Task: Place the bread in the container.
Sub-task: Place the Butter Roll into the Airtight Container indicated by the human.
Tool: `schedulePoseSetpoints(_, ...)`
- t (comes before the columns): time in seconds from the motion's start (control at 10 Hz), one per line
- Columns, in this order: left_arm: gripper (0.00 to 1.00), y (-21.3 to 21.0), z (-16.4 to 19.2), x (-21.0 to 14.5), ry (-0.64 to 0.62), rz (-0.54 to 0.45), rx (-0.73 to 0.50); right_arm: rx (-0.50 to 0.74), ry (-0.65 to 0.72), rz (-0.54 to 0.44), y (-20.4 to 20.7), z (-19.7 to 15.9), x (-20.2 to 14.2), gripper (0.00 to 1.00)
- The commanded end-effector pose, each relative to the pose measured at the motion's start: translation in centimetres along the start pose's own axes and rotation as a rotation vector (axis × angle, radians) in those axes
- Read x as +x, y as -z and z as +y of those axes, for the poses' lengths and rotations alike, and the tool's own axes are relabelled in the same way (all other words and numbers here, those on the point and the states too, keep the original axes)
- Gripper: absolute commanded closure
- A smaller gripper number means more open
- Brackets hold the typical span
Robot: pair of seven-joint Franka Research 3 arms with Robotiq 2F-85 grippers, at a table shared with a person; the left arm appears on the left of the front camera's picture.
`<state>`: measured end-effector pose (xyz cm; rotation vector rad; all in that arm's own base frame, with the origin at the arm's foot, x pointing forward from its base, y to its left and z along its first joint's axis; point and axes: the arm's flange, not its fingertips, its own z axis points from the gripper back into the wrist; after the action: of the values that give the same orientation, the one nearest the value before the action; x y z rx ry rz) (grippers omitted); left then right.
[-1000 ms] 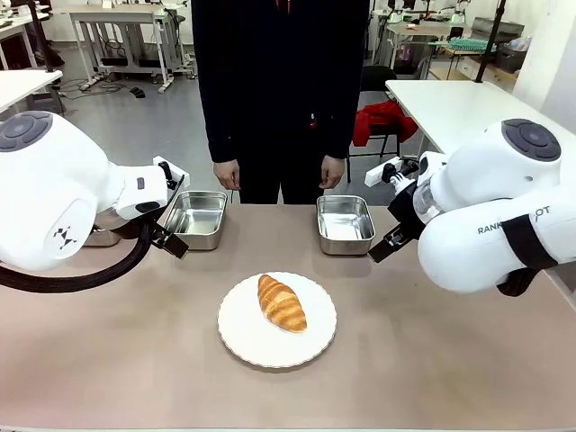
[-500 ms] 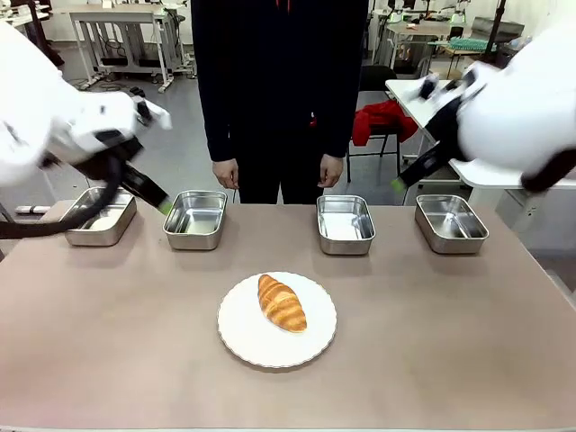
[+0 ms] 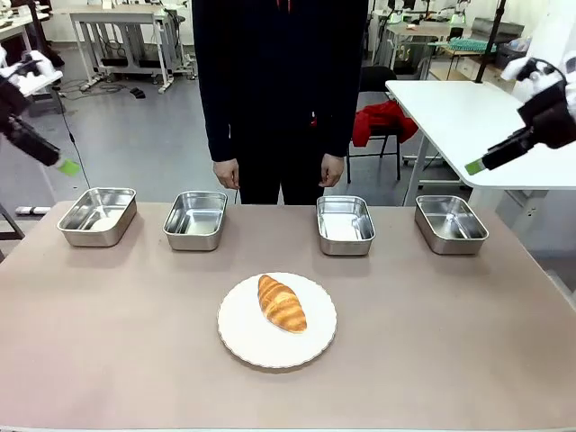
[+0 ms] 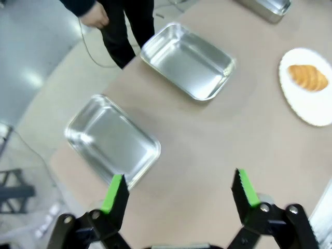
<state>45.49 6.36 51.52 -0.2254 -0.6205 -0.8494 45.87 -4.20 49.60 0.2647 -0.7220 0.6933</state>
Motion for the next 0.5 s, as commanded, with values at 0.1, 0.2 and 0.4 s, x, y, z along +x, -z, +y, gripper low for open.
schedulePoseSetpoints(0.1, 0.0, 0.0, 0.0, 0.0, 0.0, 0.0, 0.0, 0.0, 0.0, 0.0, 0.0, 0.0, 0.0, 0.0)
schedulePoseSetpoints(0.2, 0.0, 0.0, 0.0, 0.0, 0.0, 0.0, 0.0, 0.0, 0.0, 0.0, 0.0, 0.0, 0.0, 0.0)
schedulePoseSetpoints(0.4, 0.0, 0.0, 0.0, 0.0, 0.0, 0.0, 0.0, 0.008, -0.005, -0.014, 0.5, -0.2, -0.8, 0.0)
